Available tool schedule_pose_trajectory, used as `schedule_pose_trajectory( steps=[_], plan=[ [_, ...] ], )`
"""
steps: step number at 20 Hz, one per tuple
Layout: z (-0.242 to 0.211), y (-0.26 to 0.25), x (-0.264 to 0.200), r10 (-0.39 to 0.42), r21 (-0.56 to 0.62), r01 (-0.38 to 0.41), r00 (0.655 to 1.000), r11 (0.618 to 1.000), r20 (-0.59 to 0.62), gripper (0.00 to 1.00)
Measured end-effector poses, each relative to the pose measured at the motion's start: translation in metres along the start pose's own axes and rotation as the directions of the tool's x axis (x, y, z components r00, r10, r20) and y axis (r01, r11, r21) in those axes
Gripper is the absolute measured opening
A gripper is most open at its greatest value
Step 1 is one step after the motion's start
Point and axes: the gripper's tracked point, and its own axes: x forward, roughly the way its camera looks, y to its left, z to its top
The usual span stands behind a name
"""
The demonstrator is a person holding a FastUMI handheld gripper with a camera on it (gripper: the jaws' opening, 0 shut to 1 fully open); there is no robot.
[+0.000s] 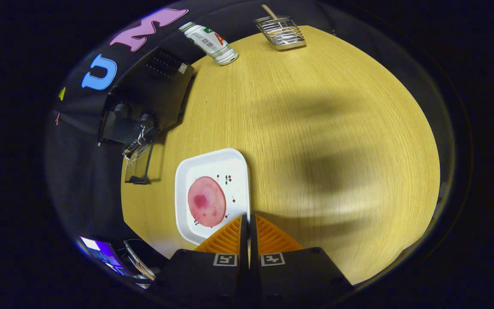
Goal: Open the toaster oven, put the food inside, and close the toaster oven door.
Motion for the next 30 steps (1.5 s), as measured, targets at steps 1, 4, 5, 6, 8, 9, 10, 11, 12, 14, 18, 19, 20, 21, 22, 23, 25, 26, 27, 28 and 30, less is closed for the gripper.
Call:
schedule_pose_trajectory(
  steps=[1, 4, 5, 6, 8, 9, 10, 11, 12, 14, 18, 19, 20, 21, 22, 23, 25, 26, 27, 28, 30],
  plan=[
    [-0.001, 0.002, -0.004, 0.01, 0.035, -0.01, 1.0, 0.999, 0.012, 0.06],
    [-0.004, 0.009, -0.016, 0.037, 0.149, -0.044, 0.998, 0.988, 0.05, 0.05],
    [-0.005, 0.012, -0.018, 0.037, 0.174, -0.048, 0.997, 0.984, 0.066, 0.06],
    [-0.006, 0.014, -0.022, 0.039, 0.192, -0.054, 0.996, 0.98, 0.082, 0.05],
    [-0.011, 0.023, -0.031, 0.048, 0.224, -0.072, 0.993, 0.972, 0.112, 0.05],
    [-0.014, 0.029, -0.036, 0.057, 0.241, -0.086, 0.99, 0.967, 0.127, 0.05],
    [-0.017, 0.037, -0.04, 0.069, 0.257, -0.103, 0.988, 0.961, 0.14, 0.05],
    [-0.019, 0.045, -0.045, 0.084, 0.273, -0.124, 0.984, 0.954, 0.156, 0.05],
    [-0.021, 0.055, -0.049, 0.1, 0.287, -0.147, 0.98, 0.947, 0.172, 0.05],
    [-0.023, 0.073, -0.056, 0.127, 0.316, -0.19, 0.97, 0.93, 0.208, 0.05],
    [-0.028, 0.108, -0.066, 0.162, 0.336, -0.246, 0.952, 0.909, 0.26, 0.05],
    [-0.029, 0.117, -0.068, 0.168, 0.328, -0.254, 0.948, 0.91, 0.268, 0.05],
    [-0.029, 0.126, -0.068, 0.176, 0.324, -0.263, 0.946, 0.909, 0.273, 0.05],
    [-0.029, 0.137, -0.067, 0.186, 0.328, -0.277, 0.941, 0.903, 0.281, 0.05],
    [-0.029, 0.148, -0.065, 0.198, 0.333, -0.291, 0.938, 0.897, 0.286, 0.05],
    [-0.031, 0.157, -0.065, 0.206, 0.337, -0.301, 0.935, 0.892, 0.29, 0.05],
    [-0.034, 0.174, -0.061, 0.219, 0.338, -0.315, 0.931, 0.887, 0.292, 0.05],
    [-0.035, 0.182, -0.057, 0.227, 0.342, -0.321, 0.93, 0.883, 0.289, 0.05],
    [-0.031, 0.191, -0.049, 0.231, 0.351, -0.328, 0.929, 0.877, 0.289, 0.05],
    [-0.03, 0.198, -0.042, 0.227, 0.365, -0.327, 0.929, 0.872, 0.291, 0.05],
    [-0.025, 0.214, -0.034, 0.214, 0.384, -0.329, 0.926, 0.863, 0.312, 0.05]
  ],
)
